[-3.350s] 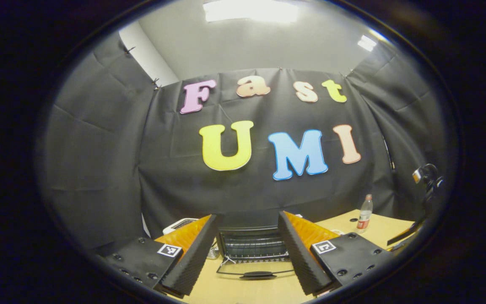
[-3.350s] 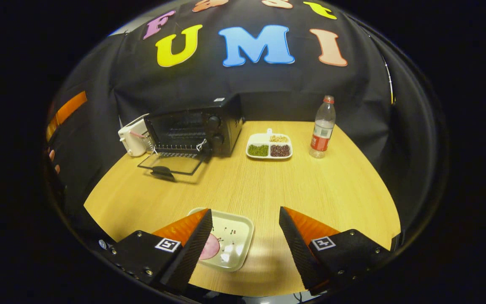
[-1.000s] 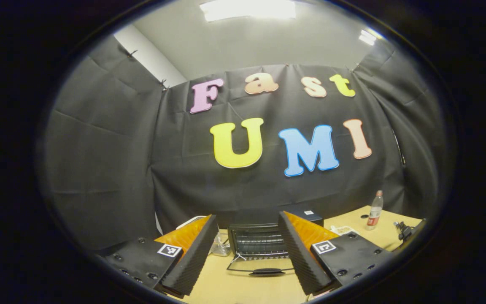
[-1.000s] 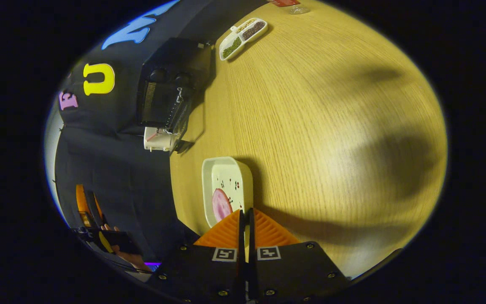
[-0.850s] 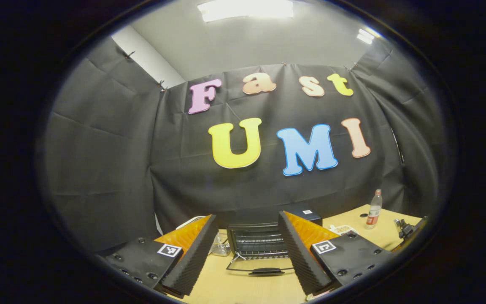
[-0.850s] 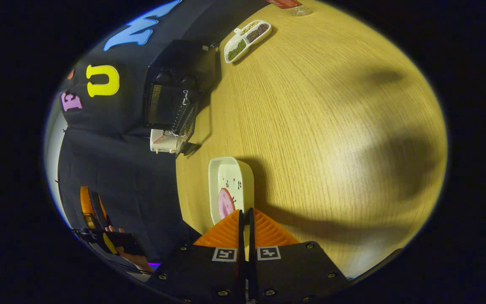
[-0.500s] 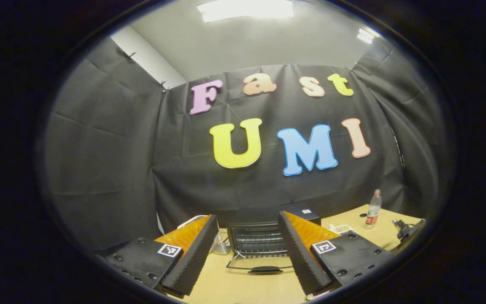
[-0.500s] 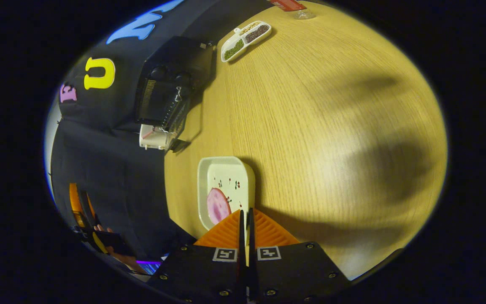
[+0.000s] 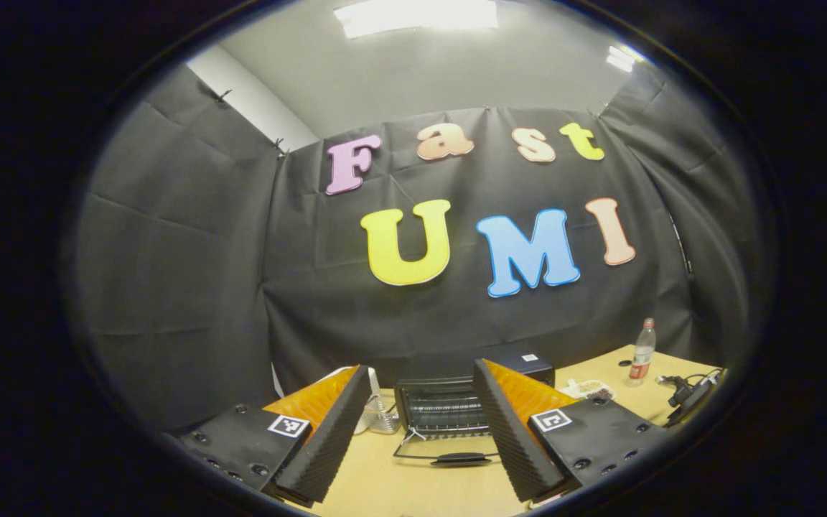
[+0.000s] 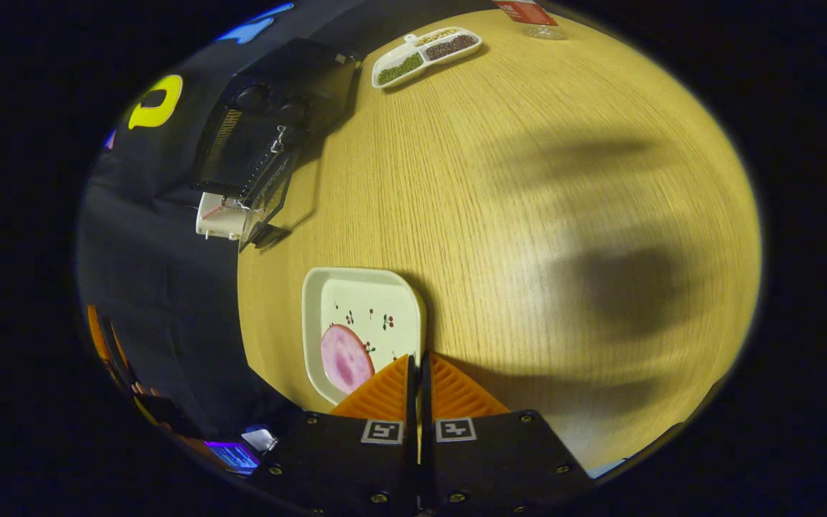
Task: Open the electric oven with the left hand, put the food in, and close the electric oven.
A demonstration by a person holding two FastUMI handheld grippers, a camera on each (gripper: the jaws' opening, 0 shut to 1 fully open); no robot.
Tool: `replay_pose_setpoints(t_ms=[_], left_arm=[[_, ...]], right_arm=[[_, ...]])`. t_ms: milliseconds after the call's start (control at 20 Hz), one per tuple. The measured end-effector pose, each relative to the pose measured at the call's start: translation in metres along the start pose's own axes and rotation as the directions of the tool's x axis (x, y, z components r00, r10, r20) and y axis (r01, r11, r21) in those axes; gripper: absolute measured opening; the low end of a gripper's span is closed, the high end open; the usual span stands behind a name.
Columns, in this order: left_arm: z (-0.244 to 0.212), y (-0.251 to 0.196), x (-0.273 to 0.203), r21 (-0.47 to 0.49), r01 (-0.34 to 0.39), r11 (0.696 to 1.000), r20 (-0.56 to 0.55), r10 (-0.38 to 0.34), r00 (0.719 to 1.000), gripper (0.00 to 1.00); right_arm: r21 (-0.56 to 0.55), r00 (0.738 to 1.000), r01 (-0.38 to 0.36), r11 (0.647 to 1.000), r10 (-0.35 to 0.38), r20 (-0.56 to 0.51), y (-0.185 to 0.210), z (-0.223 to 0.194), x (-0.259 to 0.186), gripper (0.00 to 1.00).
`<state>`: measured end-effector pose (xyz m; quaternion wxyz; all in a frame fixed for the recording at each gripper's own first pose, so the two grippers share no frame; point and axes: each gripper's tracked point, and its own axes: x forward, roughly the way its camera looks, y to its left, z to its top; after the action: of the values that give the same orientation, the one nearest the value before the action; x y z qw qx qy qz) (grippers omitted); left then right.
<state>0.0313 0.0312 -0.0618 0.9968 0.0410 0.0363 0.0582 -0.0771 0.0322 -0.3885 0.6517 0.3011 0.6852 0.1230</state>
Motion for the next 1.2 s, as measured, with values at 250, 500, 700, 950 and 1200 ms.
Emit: replay_pose_setpoints(t_ms=[250,500,700,950,1200], left_arm=[[0.003,0.009,-0.001,-0.003,-0.013,1.000,0.004,0.014,1.000,1.00],[0.007,0.008,-0.007,0.016,-0.019,1.000,0.008,0.019,1.000,1.00],[0.009,0.008,-0.013,0.019,-0.013,1.000,0.014,0.013,1.000,1.00],[0.000,0.021,0.006,0.002,0.021,1.000,0.010,-0.021,1.000,1.00],[-0.008,0.058,0.028,-0.017,0.027,0.999,0.016,-0.027,1.000,1.00]], right_arm=[[0.050,0.983,-0.182,0.982,0.181,0.025,0.021,-0.001,-0.010,0.01],[0.090,0.968,-0.243,0.966,0.235,0.090,0.033,0.014,-0.017,0.01],[0.126,0.955,-0.271,0.954,0.251,0.155,0.066,0.019,-0.024,0.01],[0.174,0.937,-0.286,0.942,0.237,0.256,0.126,0.043,-0.017,0.01],[0.228,0.902,-0.311,0.923,0.211,0.377,0.174,0.079,-0.006,0.01]])
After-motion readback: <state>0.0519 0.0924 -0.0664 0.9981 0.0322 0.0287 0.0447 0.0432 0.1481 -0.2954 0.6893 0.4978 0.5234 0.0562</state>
